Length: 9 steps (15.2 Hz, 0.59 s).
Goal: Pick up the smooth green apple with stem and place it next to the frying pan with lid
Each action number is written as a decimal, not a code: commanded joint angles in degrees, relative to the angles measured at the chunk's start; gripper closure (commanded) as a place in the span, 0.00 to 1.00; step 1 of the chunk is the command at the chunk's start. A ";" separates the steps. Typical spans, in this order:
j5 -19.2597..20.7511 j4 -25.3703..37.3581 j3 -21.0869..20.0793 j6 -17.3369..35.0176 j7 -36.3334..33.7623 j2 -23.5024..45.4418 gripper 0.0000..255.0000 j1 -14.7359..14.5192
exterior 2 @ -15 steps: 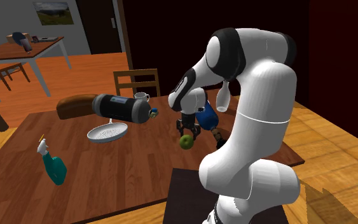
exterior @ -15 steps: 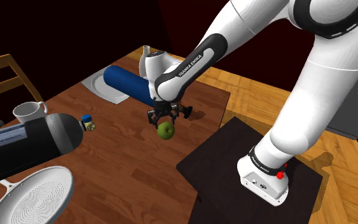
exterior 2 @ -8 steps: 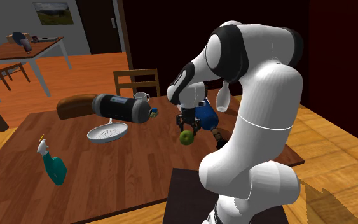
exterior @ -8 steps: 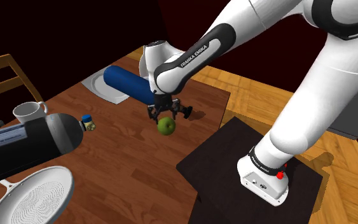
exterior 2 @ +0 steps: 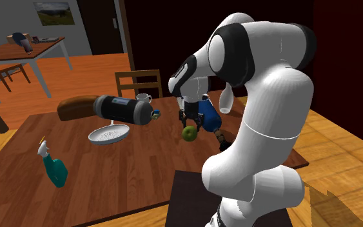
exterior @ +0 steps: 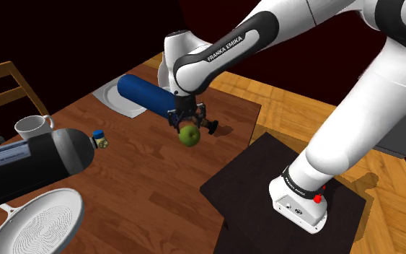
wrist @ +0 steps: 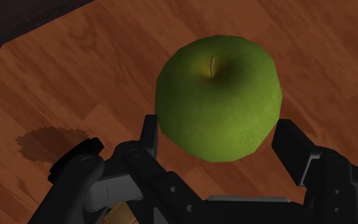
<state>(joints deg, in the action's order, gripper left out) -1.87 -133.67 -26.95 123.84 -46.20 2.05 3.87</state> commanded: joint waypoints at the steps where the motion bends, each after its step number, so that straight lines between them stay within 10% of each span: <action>1: -0.58 0.50 -0.02 -1.56 0.40 -1.16 1.00 0.05; 9: -2.39 3.04 0.19 -7.86 1.69 -5.30 1.00 0.16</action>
<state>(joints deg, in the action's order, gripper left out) -4.01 -130.93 -26.79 116.83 -44.67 -2.66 4.04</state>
